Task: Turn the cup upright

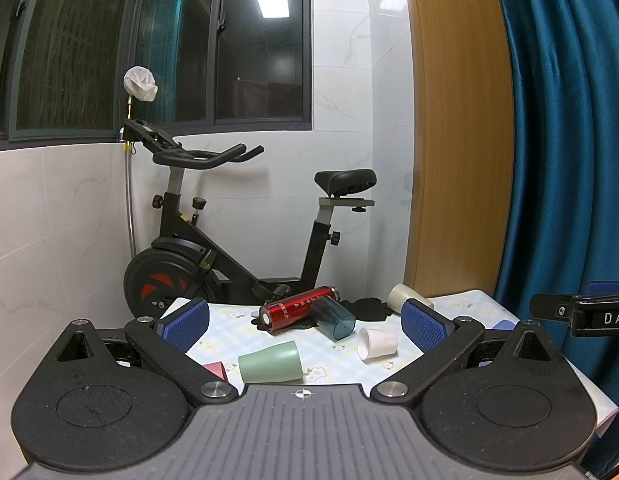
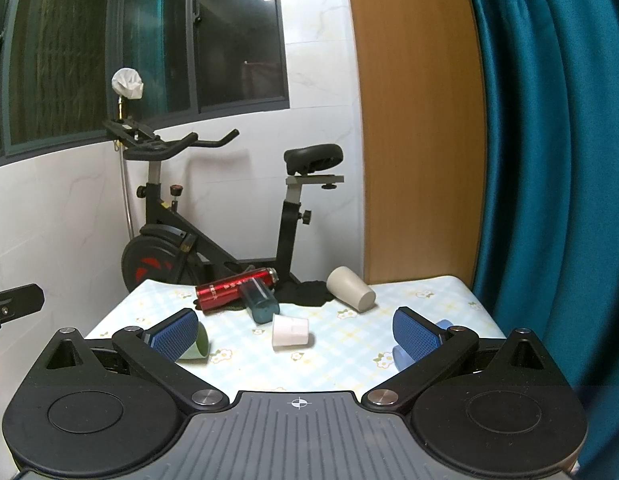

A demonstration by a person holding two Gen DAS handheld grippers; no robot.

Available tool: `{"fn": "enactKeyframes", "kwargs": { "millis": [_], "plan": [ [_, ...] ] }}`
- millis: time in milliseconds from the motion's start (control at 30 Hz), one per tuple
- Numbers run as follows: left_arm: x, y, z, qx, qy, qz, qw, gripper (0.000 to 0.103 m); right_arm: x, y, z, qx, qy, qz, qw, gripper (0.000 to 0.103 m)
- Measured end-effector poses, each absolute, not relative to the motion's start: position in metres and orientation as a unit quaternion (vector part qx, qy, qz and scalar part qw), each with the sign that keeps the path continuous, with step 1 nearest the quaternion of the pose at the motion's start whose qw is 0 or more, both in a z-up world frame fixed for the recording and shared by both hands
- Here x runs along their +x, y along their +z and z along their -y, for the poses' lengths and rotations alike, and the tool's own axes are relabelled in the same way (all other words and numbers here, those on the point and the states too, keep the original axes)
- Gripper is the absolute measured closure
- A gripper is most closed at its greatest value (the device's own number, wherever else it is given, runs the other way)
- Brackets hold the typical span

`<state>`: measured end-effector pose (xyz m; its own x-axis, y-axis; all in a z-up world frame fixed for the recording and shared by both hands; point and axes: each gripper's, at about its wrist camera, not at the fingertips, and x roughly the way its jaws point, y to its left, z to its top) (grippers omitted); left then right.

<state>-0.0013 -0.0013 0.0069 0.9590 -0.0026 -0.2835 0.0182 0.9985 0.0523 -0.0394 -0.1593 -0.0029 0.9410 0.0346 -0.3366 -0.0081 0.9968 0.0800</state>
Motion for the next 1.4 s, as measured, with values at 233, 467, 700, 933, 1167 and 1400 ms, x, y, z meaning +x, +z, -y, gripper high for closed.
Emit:
{"fn": "enactKeyframes", "kwargs": {
  "millis": [233, 467, 700, 933, 1167, 1400],
  "plan": [
    [0.003, 0.005, 0.001, 0.024, -0.009, -0.147, 0.989, 0.000, -0.038, -0.003, 0.159, 0.040, 0.010, -0.174, 0.984, 0.000],
    [0.018, 0.000, -0.006, 0.018, 0.000, -0.155, 0.988, 0.000, -0.028, -0.008, 0.160, 0.048, 0.010, -0.184, 0.982, 0.000],
    [0.043, -0.003, -0.037, 0.023, 0.040, -0.163, 0.986, 0.000, 0.002, -0.020, 0.165, 0.074, 0.015, -0.208, 0.975, 0.000],
    [0.082, -0.005, -0.099, -0.018, 0.094, -0.180, 0.979, 0.001, 0.054, -0.030, 0.169, 0.134, 0.029, -0.211, 0.968, 0.000],
    [0.134, -0.034, -0.145, -0.022, 0.104, -0.218, 0.970, 0.001, 0.108, -0.041, 0.160, 0.158, 0.047, -0.232, 0.959, 0.000],
    [0.186, -0.090, -0.193, -0.103, 0.077, -0.288, 0.949, 0.014, 0.146, -0.064, 0.152, 0.160, 0.048, -0.277, 0.946, 0.000]
  ]
}}
